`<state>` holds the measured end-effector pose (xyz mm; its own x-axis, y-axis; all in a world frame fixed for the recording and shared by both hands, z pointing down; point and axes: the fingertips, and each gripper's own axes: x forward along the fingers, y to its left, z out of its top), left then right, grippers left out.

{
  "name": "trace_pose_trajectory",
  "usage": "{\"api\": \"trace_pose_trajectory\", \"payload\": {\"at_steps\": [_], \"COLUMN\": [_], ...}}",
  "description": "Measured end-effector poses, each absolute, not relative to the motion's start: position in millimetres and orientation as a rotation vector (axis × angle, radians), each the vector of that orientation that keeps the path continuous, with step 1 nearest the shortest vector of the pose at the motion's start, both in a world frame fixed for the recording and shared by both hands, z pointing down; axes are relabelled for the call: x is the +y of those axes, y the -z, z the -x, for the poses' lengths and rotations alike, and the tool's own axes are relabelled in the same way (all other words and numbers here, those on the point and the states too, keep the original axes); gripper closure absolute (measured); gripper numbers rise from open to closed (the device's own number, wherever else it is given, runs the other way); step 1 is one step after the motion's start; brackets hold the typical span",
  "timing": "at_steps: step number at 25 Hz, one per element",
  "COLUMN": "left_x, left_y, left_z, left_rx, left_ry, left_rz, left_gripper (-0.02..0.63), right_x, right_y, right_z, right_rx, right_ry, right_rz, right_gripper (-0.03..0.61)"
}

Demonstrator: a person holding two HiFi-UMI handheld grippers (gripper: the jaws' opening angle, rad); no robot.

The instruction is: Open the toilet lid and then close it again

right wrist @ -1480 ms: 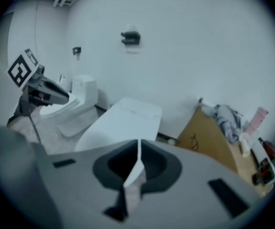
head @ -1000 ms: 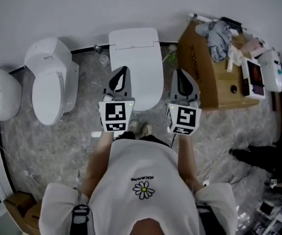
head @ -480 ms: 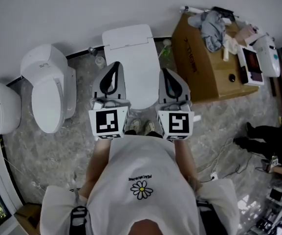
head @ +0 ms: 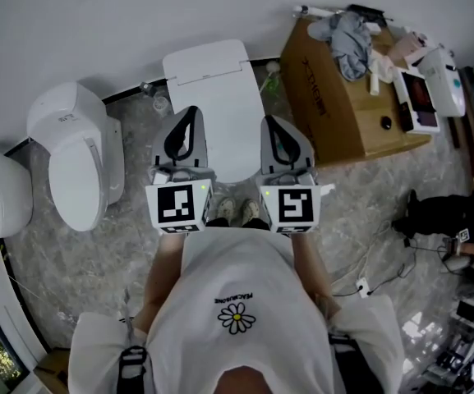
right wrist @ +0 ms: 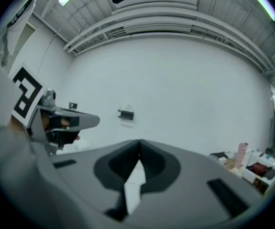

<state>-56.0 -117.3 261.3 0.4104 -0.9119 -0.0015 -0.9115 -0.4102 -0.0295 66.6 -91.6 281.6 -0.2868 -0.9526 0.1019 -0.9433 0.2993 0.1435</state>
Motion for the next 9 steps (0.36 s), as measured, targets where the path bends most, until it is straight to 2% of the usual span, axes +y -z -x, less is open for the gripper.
{"api": "trace_pose_trajectory", "payload": {"at_steps": [9], "left_x": [-138], "left_y": [-285], "left_z": [61], "left_rx": [1.651], "left_ry": [-0.012], "left_rz": [2.746], "left_gripper": [0.589], "right_x": [-108], "right_y": [-302], "right_z": [-59], "right_rx": [-2.315], "right_ry": [0.003], "right_rz": [-1.746], "right_gripper": [0.549]}}
